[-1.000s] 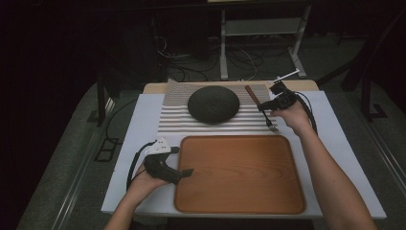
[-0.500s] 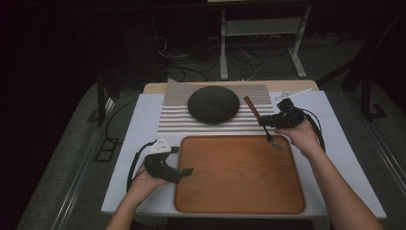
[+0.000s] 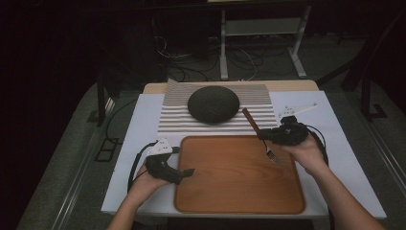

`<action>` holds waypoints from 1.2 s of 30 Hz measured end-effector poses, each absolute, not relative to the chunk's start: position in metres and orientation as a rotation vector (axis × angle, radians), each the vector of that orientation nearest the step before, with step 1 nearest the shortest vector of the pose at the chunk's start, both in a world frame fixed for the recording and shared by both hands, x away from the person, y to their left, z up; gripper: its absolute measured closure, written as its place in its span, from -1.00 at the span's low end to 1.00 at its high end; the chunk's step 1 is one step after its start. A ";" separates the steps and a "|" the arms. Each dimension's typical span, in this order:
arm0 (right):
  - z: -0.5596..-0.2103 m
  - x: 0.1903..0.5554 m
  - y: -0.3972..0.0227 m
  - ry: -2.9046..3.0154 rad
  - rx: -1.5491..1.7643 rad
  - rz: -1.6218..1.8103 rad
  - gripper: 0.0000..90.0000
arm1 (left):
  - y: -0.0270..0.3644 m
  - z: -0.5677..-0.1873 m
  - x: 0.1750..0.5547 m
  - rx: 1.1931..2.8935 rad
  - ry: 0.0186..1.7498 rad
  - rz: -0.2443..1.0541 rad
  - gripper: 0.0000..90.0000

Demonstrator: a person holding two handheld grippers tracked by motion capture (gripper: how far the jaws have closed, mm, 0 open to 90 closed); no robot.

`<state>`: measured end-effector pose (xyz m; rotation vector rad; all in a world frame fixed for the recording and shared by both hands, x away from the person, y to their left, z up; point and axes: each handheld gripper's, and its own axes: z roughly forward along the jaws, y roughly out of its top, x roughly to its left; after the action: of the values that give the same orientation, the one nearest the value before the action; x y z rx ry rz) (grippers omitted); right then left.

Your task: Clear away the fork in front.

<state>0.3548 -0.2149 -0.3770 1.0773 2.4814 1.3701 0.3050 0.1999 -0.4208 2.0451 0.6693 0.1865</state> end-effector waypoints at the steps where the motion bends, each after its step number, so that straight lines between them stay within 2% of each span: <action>1: -0.380 0.349 -0.214 2.490 1.065 1.365 0.71 | 0.199 -0.421 0.305 2.045 0.667 0.184 -1.00; 12: -0.395 0.321 -0.214 2.514 1.065 1.377 0.71 | 0.200 -0.420 0.305 2.037 0.668 0.196 -1.00; 22: -0.396 0.321 -0.215 2.483 1.071 1.391 0.70 | 0.189 -0.404 0.315 2.016 0.647 0.184 -1.00; 30: -0.394 0.321 -0.213 2.470 1.051 1.413 0.70 | 0.159 -0.383 0.335 2.013 0.594 0.190 -1.00; 36: -0.394 0.321 -0.212 2.467 1.042 1.411 0.70 | 0.139 -0.378 0.343 2.005 0.564 0.184 -0.93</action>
<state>0.3207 -0.2124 -0.3943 1.0417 2.4667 1.4106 0.3427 0.1390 -0.3776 2.0054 0.5637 0.1836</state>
